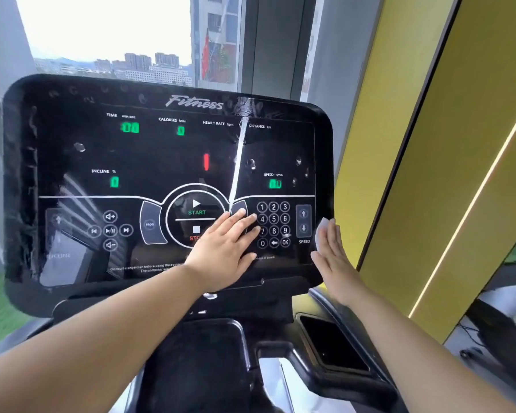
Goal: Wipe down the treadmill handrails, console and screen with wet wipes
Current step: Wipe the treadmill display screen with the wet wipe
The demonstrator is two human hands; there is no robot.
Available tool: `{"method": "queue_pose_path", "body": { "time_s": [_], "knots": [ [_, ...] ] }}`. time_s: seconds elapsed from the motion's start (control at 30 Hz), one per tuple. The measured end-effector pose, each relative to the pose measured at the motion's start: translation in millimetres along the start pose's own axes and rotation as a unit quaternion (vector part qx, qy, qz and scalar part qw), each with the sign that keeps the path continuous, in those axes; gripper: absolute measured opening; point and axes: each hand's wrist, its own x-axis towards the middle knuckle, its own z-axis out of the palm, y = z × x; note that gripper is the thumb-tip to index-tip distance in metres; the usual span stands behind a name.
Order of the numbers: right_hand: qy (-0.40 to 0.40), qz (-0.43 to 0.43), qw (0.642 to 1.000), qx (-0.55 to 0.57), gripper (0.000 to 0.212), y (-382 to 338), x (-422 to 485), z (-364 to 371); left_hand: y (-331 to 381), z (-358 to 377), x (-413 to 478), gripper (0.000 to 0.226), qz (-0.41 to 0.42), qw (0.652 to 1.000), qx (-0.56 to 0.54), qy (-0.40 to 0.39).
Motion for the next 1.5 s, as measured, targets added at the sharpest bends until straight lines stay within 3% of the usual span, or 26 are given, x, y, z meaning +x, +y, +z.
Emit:
{"method": "queue_pose_path", "body": {
  "time_s": [0.07, 0.2, 0.37, 0.47, 0.63, 0.77, 0.93, 1.0, 1.13, 1.3, 1.4, 1.5],
  "knots": [
    [0.006, -0.010, 1.000, 0.000, 0.057, 3.7, -4.2, 5.9, 0.8, 0.4, -0.2, 0.055, 0.000, 1.000, -0.005, 0.002],
    [-0.010, -0.044, 0.996, -0.072, 0.079, 23.2, -34.4, 34.7, 4.8, 0.2, -2.0, 0.054, -0.014, 1.000, -0.018, 0.017],
    [-0.003, -0.085, 0.986, -0.141, 0.076, 35.6, -26.1, 28.7, 13.5, 1.8, -15.0, 0.052, -0.012, 0.998, -0.054, 0.023],
    [0.024, -0.056, 0.987, -0.147, 0.085, 36.1, -29.1, 43.6, 14.2, 3.6, -33.1, 0.053, 0.000, 0.998, -0.057, 0.011],
    [0.045, -0.167, 0.961, -0.216, 0.063, 57.3, -37.1, 56.9, 9.6, 10.7, -65.1, 0.067, -0.001, 0.998, -0.054, -0.029],
    [0.087, -0.084, 0.983, -0.140, 0.070, 50.4, -30.7, 53.5, 10.0, 12.0, -73.7, 0.069, -0.010, 0.997, -0.062, -0.049],
    [0.068, -0.172, 0.967, -0.173, 0.078, 53.4, -34.2, 59.6, 14.2, 14.3, -80.6, 0.068, -0.006, 0.996, -0.068, -0.050],
    [0.097, -0.131, 0.978, -0.133, 0.084, 52.8, -32.7, 52.8, 13.1, 12.2, -85.5, 0.067, -0.014, 0.996, -0.078, -0.047],
    [0.189, -0.038, 0.981, 0.028, 0.065, 32.4, -42.2, 51.7, 6.7, 9.0, -101.4, 0.065, -0.045, 0.993, -0.106, -0.032],
    [0.317, -0.023, 0.936, 0.150, 0.044, -4.2, -55.6, 43.3, -1.0, 0.0, -114.6, 0.058, -0.079, 0.988, -0.132, -0.003],
    [0.262, -0.123, 0.955, 0.061, 0.048, -10.2, -63.9, 56.4, -4.5, -2.2, -124.4, 0.057, -0.119, 0.984, -0.130, -0.001],
    [0.208, -0.157, 0.961, -0.097, 0.061, -3.2, -56.7, 76.3, -5.9, -3.8, -133.3, 0.065, -0.146, 0.979, -0.142, -0.014]
  ]
}}
